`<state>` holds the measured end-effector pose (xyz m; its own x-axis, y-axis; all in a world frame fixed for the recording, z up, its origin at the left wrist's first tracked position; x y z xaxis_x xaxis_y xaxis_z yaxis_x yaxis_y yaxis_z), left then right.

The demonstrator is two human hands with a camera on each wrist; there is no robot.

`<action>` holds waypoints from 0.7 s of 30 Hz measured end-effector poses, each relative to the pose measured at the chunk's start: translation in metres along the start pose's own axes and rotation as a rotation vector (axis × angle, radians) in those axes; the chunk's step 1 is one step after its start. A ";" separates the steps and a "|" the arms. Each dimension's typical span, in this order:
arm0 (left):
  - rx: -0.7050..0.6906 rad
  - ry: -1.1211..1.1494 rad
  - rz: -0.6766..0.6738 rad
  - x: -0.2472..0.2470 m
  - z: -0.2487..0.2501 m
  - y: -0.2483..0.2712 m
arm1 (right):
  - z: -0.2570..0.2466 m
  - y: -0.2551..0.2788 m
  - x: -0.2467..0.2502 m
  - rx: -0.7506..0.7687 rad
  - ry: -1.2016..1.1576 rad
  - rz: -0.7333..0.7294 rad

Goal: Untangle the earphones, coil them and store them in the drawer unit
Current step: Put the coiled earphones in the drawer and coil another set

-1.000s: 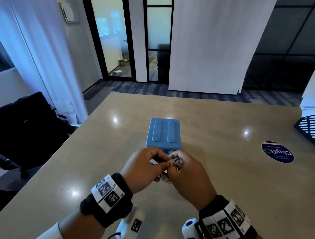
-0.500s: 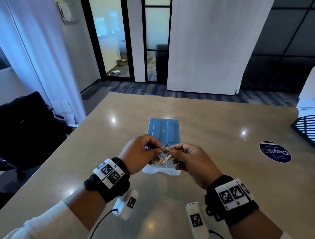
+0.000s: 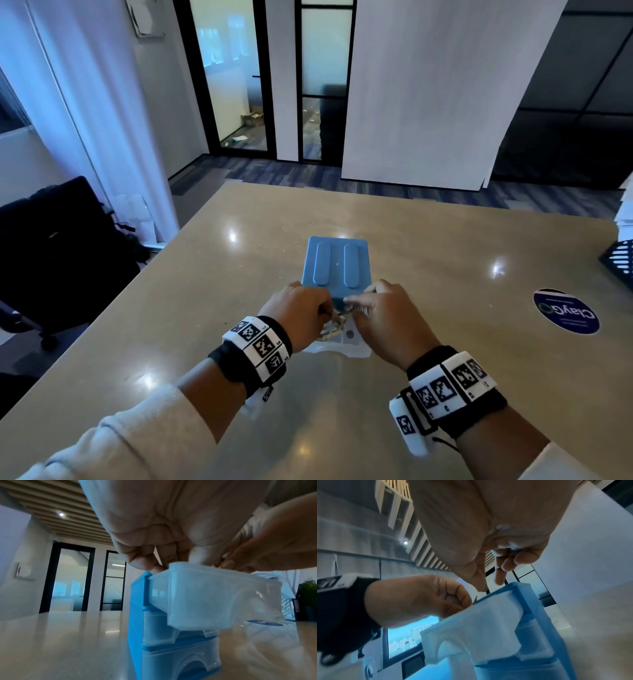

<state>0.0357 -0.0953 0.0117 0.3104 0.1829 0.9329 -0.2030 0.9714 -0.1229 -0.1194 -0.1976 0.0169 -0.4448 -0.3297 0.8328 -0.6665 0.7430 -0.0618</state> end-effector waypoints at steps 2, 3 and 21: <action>-0.048 -0.052 0.015 -0.004 -0.001 0.000 | 0.006 -0.001 0.004 -0.028 -0.052 0.002; -0.058 -0.070 0.026 -0.005 -0.001 0.001 | 0.008 0.000 0.005 -0.025 -0.060 -0.011; -0.298 -0.231 -0.225 -0.005 0.013 0.046 | 0.015 0.002 -0.003 0.210 0.448 -0.266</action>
<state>0.0122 -0.0535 0.0055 0.0935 -0.0443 0.9946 0.1332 0.9906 0.0316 -0.1283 -0.2034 0.0064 0.0220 -0.1757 0.9842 -0.8459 0.5214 0.1120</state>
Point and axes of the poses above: each hand's wrist, its own y-axis away from the middle knuckle, its own x-axis out of the back of the hand, z = x × y, the point moved 2 cm from there along -y, towards the middle knuckle, and after that the axes turned 12 degrees about -x, right-handed, at the moved point
